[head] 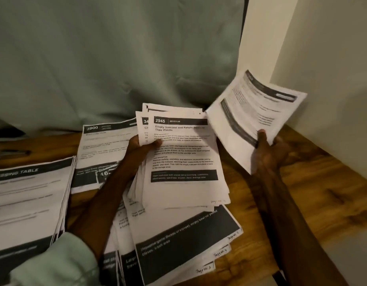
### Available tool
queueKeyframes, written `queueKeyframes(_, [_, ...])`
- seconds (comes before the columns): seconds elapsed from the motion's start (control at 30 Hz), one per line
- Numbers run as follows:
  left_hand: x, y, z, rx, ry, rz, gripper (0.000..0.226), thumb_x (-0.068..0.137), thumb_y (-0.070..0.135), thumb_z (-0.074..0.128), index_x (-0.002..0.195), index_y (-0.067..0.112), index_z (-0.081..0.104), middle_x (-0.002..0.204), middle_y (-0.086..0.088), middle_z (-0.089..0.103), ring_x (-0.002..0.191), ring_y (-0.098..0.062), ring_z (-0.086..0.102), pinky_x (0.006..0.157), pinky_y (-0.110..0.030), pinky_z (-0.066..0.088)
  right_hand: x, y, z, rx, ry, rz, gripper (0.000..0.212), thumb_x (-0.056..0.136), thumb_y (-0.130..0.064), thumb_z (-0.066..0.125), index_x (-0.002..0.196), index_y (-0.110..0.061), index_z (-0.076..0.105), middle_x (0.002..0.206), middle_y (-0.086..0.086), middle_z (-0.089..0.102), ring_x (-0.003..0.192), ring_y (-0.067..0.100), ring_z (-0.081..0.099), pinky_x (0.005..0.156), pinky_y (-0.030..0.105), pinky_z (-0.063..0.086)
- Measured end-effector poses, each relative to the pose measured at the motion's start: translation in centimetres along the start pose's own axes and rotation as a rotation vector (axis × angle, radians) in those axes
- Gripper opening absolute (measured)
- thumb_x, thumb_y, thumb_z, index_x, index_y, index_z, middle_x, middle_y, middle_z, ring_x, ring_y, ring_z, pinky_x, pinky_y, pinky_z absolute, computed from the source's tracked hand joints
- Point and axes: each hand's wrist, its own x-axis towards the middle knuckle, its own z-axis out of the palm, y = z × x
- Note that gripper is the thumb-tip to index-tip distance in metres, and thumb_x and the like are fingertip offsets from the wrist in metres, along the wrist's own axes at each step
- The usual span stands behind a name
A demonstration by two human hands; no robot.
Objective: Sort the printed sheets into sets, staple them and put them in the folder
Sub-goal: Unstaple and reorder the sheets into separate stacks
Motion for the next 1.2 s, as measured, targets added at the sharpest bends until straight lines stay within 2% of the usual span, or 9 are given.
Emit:
queueKeyframes(0.17, [-0.3,0.2,0.2,-0.008,0.061,-0.014,0.045,0.086,0.020,0.079,0.129,0.014,0.065,0.117,-0.003,0.075,0.103,-0.021,0.074,0.092,-0.044,0.060,-4.0,0.9,3.0,-0.192,-0.283,-0.076,0.025,0.094,-0.023,0.071,0.117,-0.015,0.070,0.112,-0.004,0.073,0.095,0.008,0.071,0.076,0.031,0.063])
queueKeyframes(0.27, [-0.5,0.4,0.5,-0.049,0.107,0.006,0.035,0.088,0.024,0.077,0.122,0.018,0.069,0.110,0.001,0.077,0.100,-0.016,0.074,0.087,-0.035,0.059,-5.7,1.6,3.5,-0.311,-0.457,-0.192,0.025,0.096,-0.025,0.068,0.118,-0.014,0.069,0.114,-0.002,0.073,0.092,0.006,0.069,0.066,0.013,0.056])
queueKeyframes(0.4, [-0.7,0.5,0.4,-0.100,0.128,-0.065,0.031,0.090,0.034,0.075,0.117,0.018,0.069,0.104,-0.009,0.078,0.093,-0.028,0.076,0.077,-0.040,0.061,-7.0,1.8,4.1,-0.377,-0.608,-0.226,0.036,0.096,-0.040,0.065,0.125,-0.018,0.065,0.120,-0.006,0.070,0.096,0.008,0.069,0.078,0.026,0.060])
queueKeyframes(0.53, [-0.8,1.2,0.8,-0.116,0.127,-0.121,0.034,0.092,0.040,0.072,0.112,0.012,0.069,0.093,-0.015,0.075,0.076,-0.029,0.074,0.063,-0.036,0.061,-7.6,1.4,4.0,-0.445,-0.593,-0.241,0.034,0.096,-0.046,0.063,0.122,-0.023,0.063,0.111,-0.017,0.063,0.087,0.000,0.062,0.068,0.009,0.046])
queueKeyframes(0.67, [-1.1,1.6,0.9,-0.059,0.147,-0.131,0.040,0.098,0.048,0.061,0.108,0.010,0.071,0.084,-0.012,0.073,0.065,-0.025,0.071,0.057,-0.033,0.060,-7.4,2.3,4.5,-0.468,-0.642,-0.197,0.035,0.094,-0.058,0.059,0.117,-0.031,0.057,0.109,-0.019,0.059,0.099,0.000,0.056,0.088,0.013,0.046])
queueKeyframes(0.73, [-1.2,2.3,1.1,-0.055,0.156,-0.120,0.041,0.099,0.049,0.059,0.108,0.011,0.072,0.084,-0.012,0.074,0.068,-0.026,0.071,0.062,-0.035,0.060,-6.7,2.5,4.6,-0.470,-0.658,-0.213,0.045,0.091,-0.064,0.060,0.122,-0.031,0.057,0.122,-0.012,0.063,0.113,0.008,0.055,0.104,0.029,0.042])
queueKeyframes(0.87, [-2.0,5.2,1.5,-0.080,0.120,-0.053,0.036,0.099,0.047,0.061,0.107,0.013,0.071,0.088,-0.009,0.076,0.068,-0.022,0.073,0.058,-0.029,0.059,-6.0,-0.4,4.1,-0.032,-0.728,0.001,0.071,0.086,-0.030,0.080,0.141,-0.031,0.037,0.128,0.000,0.067,0.108,0.017,0.070,0.082,0.037,0.062])
queueKeyframes(0.97, [-3.0,7.9,1.8,-0.157,0.091,0.013,0.026,0.100,0.042,0.060,0.107,0.019,0.070,0.085,0.001,0.079,0.069,-0.016,0.075,0.056,-0.025,0.058,-6.2,-2.9,3.9,0.233,-0.730,0.096,0.094,0.081,-0.008,0.084,0.150,-0.034,0.025,0.129,0.003,0.068,0.113,0.026,0.069,0.083,0.049,0.061])
queueKeyframes(1.2, [-7.5,14.0,1.5,-0.142,-0.007,0.165,0.035,0.108,0.043,0.041,0.117,0.022,0.067,0.102,0.005,0.079,0.097,-0.016,0.075,0.081,-0.031,0.062,-9.5,-8.9,2.2,0.309,-0.684,0.130,0.038,0.083,-0.004,0.080,0.119,-0.008,0.068,0.116,0.011,0.074,0.101,0.029,0.074,0.087,0.053,0.059])
